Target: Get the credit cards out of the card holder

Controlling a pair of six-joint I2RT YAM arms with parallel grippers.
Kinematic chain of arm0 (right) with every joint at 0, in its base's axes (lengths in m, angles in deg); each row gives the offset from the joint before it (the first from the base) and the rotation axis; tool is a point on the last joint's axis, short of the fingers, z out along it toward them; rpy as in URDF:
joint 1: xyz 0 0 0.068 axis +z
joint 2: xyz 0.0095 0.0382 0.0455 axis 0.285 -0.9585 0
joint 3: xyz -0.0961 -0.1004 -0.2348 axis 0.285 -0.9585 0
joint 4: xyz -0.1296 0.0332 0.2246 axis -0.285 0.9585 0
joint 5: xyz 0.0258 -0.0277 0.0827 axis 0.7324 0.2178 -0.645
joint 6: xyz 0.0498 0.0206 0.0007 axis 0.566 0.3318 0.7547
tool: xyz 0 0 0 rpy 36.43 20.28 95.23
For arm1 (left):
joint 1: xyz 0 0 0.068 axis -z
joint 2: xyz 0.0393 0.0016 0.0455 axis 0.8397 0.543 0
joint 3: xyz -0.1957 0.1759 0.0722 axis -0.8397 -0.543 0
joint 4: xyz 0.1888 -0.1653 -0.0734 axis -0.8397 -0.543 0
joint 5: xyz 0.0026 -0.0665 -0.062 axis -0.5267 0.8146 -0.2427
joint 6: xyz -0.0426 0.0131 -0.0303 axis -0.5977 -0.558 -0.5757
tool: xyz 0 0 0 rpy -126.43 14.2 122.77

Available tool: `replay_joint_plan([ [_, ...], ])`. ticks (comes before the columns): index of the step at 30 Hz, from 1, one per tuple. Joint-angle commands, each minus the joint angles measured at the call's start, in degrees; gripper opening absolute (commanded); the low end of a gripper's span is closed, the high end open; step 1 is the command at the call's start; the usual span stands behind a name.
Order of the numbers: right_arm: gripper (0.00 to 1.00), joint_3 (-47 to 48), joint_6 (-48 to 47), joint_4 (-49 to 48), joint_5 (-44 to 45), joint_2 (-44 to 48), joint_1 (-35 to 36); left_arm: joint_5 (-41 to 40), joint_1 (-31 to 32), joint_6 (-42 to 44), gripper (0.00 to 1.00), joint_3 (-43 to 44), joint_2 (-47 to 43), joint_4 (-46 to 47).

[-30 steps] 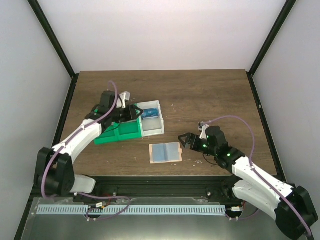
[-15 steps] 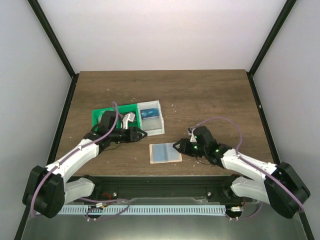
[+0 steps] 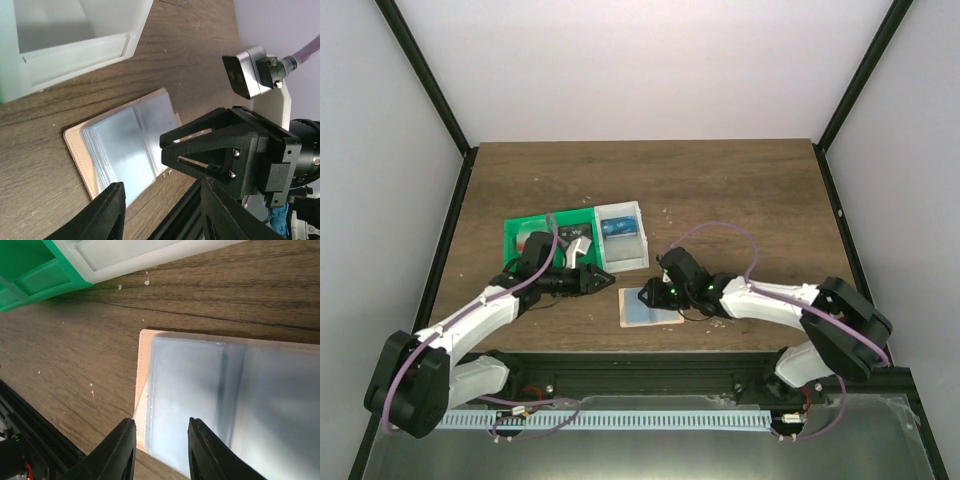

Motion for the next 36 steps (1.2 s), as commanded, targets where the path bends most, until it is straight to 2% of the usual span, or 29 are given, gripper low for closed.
replay_joint_plan([
  [1, 0.31, 2.89, -1.96, 0.85, 2.58, -3.40, 1.04, 1.37, 0.25, -1.73, 0.43, -2.07, -1.01, 3.50],
  [5, 0.31, 2.82, -2.38, -0.52, 1.12, -6.62, 1.05, 2.54, 0.34, -3.58, 0.41, -4.53, -0.45, 6.05],
  [11, 0.30, 1.88, -2.83, -0.27, 3.91, -7.90, 1.09, 2.83, 0.73, -6.42, 0.41, -5.74, -0.18, 8.16],
  [16, 0.19, -0.34, -3.06, -1.78, 2.89, -9.28, 1.05, 3.45, 1.65, -9.40, 0.41, -6.13, -0.17, 10.67],
  [23, 0.05, -5.63, -3.33, -9.87, -0.86, -8.01, 0.42, 5.85, 4.01, -12.80, 0.47, -7.32, 3.47, 16.16],
  [26, 0.02, -7.94, -2.58, -14.26, -3.64, -7.76, -0.83, 3.93, 6.21, -12.69, 0.51, -6.58, 4.33, 15.61],
  [30, 0.01, -12.62, -0.62, -21.38, -9.22, -6.99, -4.08, 2.59, 8.05, -12.11, 0.57, -5.65, 6.62, 14.90],
  [36, 0.01, -14.82, -0.02, -24.49, -11.49, -6.19, -4.87, 0.34, 8.54, -11.14, 0.61, -4.63, 8.59, 14.43],
])
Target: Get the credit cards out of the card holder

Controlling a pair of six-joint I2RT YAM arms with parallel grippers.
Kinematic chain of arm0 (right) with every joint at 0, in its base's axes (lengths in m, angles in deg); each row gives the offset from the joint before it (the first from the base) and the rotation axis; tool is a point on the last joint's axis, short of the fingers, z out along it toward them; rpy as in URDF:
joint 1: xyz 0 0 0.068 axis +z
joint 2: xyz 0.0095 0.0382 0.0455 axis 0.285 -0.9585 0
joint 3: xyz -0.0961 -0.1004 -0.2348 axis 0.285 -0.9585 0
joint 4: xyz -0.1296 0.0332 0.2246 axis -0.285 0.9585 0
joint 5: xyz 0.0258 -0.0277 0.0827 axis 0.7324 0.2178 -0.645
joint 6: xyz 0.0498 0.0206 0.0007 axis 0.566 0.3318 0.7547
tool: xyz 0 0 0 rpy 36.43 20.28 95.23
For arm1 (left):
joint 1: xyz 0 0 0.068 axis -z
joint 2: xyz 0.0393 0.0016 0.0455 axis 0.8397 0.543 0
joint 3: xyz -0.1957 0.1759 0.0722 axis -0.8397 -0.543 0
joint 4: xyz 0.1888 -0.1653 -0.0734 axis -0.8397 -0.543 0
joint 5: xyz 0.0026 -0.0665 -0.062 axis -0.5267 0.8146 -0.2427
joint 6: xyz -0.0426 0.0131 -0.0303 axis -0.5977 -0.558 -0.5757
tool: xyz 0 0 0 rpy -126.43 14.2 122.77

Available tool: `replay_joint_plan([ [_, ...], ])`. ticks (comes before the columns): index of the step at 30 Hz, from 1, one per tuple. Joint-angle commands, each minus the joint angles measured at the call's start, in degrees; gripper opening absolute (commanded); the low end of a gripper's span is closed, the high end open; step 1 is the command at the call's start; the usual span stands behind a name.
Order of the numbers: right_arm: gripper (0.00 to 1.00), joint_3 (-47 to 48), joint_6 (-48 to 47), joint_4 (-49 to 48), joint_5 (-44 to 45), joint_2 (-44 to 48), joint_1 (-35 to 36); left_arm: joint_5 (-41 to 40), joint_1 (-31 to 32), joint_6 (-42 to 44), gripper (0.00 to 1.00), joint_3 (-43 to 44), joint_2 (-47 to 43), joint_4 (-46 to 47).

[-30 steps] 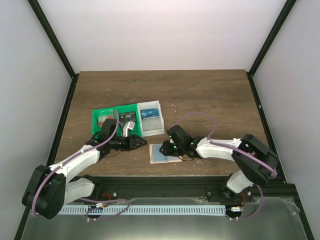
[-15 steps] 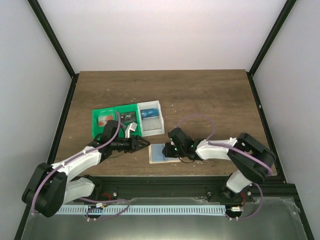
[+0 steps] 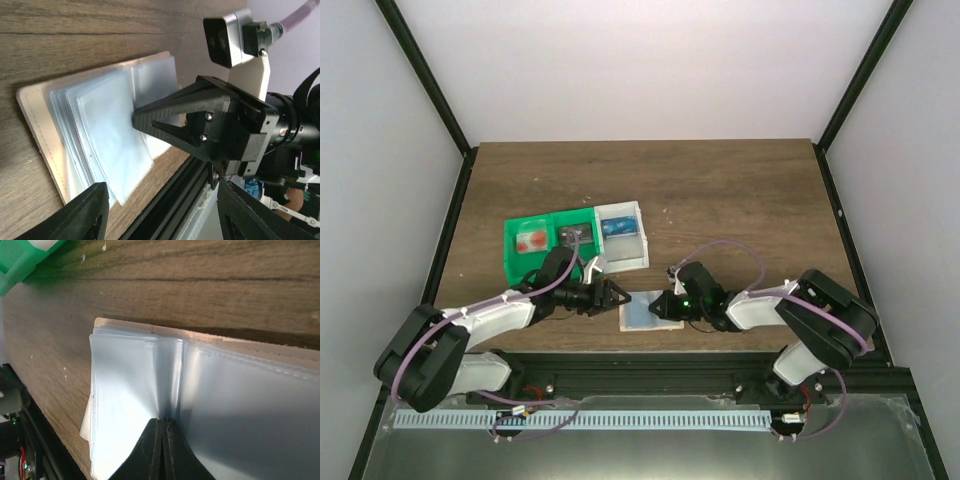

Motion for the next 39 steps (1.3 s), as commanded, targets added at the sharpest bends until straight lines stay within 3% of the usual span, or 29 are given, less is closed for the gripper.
replay_joint_plan([
  [1, 0.00, -2.14, 0.83, -2.56, -4.07, -0.09, -0.85, -1.92, 0.37, 0.99, 0.62, 2.03, 1.58, 0.78],
  [12, 0.01, -6.31, 2.65, -10.53, -8.68, -1.29, -2.79, -2.90, 2.98, 2.39, 0.60, 5.44, 7.11, -0.40],
  [19, 0.01, -7.09, 2.60, -10.49, -8.18, 0.47, -2.97, -4.81, 6.41, 1.59, 0.61, 6.34, 10.94, -0.26],
  [39, 0.01, -7.37, 2.60, -10.16, -7.98, 0.72, -3.00, -6.41, 6.43, 1.11, 0.60, 6.02, 13.64, 0.54],
])
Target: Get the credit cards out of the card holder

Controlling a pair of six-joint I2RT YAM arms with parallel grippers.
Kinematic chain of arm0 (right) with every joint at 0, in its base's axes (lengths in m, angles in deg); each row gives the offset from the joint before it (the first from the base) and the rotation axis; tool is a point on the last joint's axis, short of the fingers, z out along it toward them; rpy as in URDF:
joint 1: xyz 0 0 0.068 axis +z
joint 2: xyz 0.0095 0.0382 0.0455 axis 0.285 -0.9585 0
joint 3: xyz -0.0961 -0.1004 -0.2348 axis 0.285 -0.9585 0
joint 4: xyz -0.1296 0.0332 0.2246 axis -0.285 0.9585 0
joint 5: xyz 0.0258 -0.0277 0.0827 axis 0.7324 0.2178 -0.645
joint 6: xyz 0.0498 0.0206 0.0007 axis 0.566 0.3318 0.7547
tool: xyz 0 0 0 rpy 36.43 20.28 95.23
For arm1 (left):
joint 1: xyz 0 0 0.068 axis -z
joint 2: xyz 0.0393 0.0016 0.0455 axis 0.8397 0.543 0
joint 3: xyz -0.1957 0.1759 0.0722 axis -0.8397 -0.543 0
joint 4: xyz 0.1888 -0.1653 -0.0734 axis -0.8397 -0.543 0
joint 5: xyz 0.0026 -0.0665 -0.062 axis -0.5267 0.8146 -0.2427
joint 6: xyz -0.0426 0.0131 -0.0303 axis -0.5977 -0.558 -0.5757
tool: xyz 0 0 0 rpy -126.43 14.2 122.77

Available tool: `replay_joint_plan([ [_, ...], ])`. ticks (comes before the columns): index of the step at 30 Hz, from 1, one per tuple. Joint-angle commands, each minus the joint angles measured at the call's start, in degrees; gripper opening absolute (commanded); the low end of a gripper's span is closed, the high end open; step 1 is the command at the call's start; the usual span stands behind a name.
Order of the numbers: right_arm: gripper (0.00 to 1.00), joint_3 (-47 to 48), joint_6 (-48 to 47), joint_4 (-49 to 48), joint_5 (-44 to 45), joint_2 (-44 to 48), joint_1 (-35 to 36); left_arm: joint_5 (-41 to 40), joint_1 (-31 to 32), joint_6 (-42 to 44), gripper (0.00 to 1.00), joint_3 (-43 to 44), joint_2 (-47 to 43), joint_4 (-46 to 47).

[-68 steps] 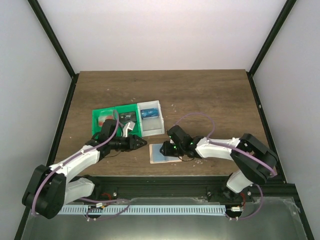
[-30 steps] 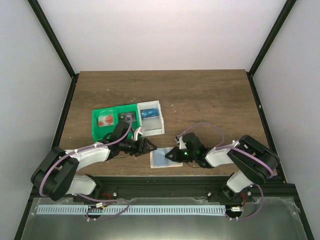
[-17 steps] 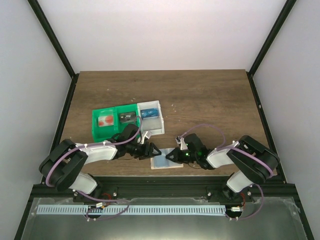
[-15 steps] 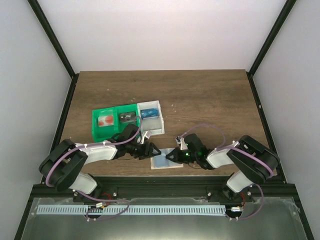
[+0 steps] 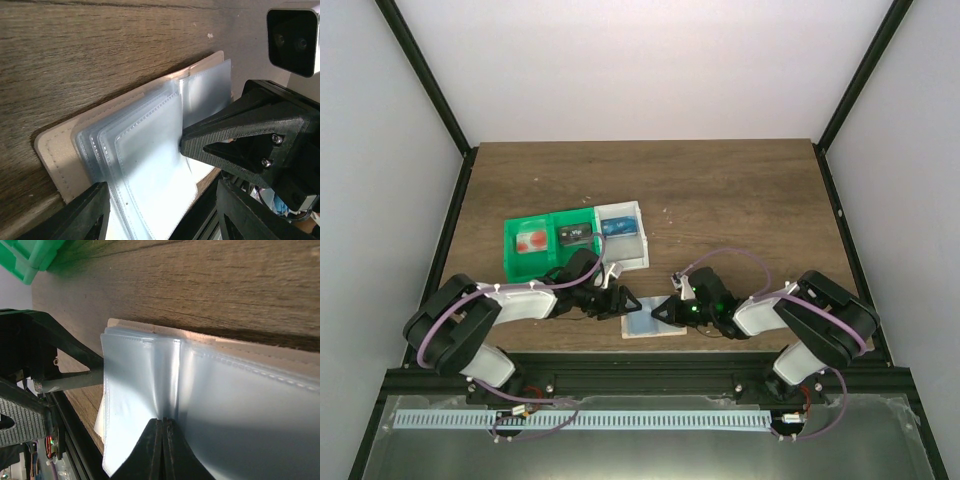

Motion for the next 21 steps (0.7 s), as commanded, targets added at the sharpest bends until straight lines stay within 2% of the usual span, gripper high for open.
replay_joint_plan([
  [1, 0.01, -0.77, 0.18, 0.26, -0.18, 0.82, -0.36, 0.15, 0.28, -0.10, 0.60, 0.72, 0.81, 1.31],
  [15, 0.01, -0.33, -0.13, -0.03, -0.76, 0.04, -0.44, 2.47, 0.34, -1.93, 0.51, 0.71, -1.55, 3.67],
  [21, 0.04, 0.06, -0.58, -0.55, -1.68, -0.19, -0.44, 2.95, 0.48, -2.09, 0.40, 0.65, -1.80, 4.09],
])
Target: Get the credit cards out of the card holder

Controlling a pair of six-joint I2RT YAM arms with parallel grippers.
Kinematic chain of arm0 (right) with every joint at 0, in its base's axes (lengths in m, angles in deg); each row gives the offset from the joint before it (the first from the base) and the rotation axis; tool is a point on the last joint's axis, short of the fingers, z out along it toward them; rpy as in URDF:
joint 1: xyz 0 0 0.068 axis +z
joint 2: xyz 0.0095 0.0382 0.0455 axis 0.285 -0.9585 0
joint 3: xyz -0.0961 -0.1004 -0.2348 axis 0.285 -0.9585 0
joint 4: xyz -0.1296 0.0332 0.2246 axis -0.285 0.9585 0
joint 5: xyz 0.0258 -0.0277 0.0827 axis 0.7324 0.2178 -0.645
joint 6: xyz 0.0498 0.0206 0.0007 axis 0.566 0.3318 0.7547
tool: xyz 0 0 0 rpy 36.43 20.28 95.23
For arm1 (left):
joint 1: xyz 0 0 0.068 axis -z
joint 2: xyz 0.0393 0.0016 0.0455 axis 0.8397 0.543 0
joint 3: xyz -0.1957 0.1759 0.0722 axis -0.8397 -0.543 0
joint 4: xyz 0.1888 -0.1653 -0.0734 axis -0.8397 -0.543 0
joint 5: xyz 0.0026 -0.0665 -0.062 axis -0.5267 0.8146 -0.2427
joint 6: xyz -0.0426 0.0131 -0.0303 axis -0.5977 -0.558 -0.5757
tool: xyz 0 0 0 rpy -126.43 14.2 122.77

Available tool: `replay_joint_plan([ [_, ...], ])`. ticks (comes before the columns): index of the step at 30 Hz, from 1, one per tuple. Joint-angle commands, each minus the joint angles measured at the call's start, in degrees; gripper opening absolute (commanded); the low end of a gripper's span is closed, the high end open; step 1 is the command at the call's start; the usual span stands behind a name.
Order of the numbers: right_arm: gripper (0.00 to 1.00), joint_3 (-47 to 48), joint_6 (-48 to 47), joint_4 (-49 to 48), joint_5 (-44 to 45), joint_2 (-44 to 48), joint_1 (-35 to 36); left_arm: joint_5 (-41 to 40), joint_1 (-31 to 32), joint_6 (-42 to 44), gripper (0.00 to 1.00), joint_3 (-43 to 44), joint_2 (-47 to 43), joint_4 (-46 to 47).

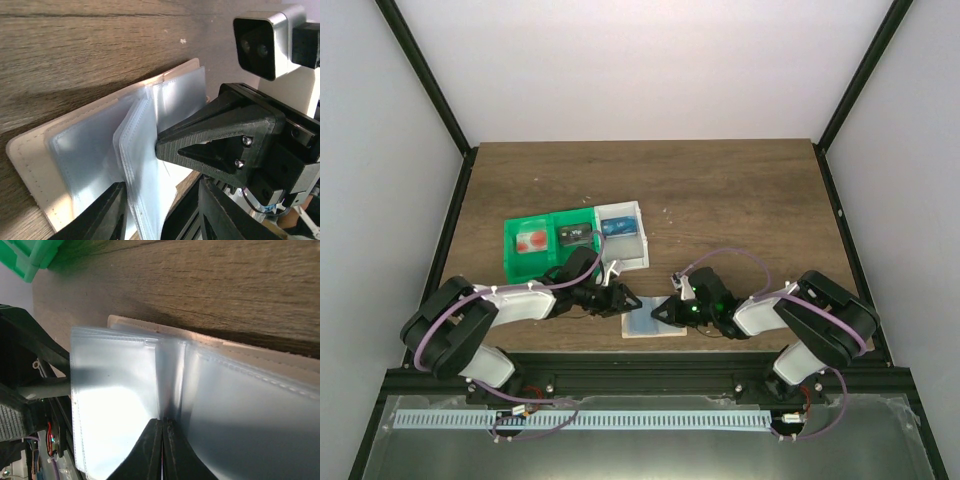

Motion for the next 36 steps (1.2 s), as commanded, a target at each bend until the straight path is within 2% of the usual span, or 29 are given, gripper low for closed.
replay_joint_plan([
  [1, 0.05, 0.12, -0.71, -0.70, -1.57, -0.17, -0.36, 1.33, 0.39, -0.08, 0.37, 0.65, -0.85, 1.79],
  [9, 0.12, 1.99, -2.53, 0.38, -3.61, 0.60, -0.31, 0.01, 0.40, 0.74, 0.04, 1.58, -0.79, 0.03],
  [11, 0.14, 2.52, -3.16, 1.59, -3.83, 0.89, -0.31, -0.41, 0.39, 1.01, 0.00, 1.88, -0.76, -0.64],
  [15, 0.20, 4.05, -5.35, 7.50, -2.12, 4.09, -0.31, -2.15, 0.44, 2.05, 0.00, 2.97, -1.24, -3.34],
  [19, 0.29, 6.27, -7.88, 16.85, 2.35, 11.83, -0.31, -5.10, 0.45, 3.43, 0.00, 4.34, -2.40, -7.23],
  [22, 0.31, 7.54, -9.08, 22.36, 5.73, 15.31, -0.33, -7.87, 0.37, 4.77, 0.00, 4.92, -3.25, -9.88],
  [26, 0.36, 7.51, -9.69, 24.28, 6.86, 15.35, -0.32, -10.05, 0.43, 5.62, 0.00, 4.76, -3.43, -11.35],
  [31, 0.36, 7.03, -9.70, 23.41, 5.90, 13.33, -0.31, -9.88, 0.45, 5.06, 0.00, 4.78, -3.64, -10.88],
  [36, 0.32, 6.49, -10.51, 23.06, 7.31, 10.49, -0.32, -8.67, 0.41, 4.78, 0.24, 6.10, -3.79, -10.83],
])
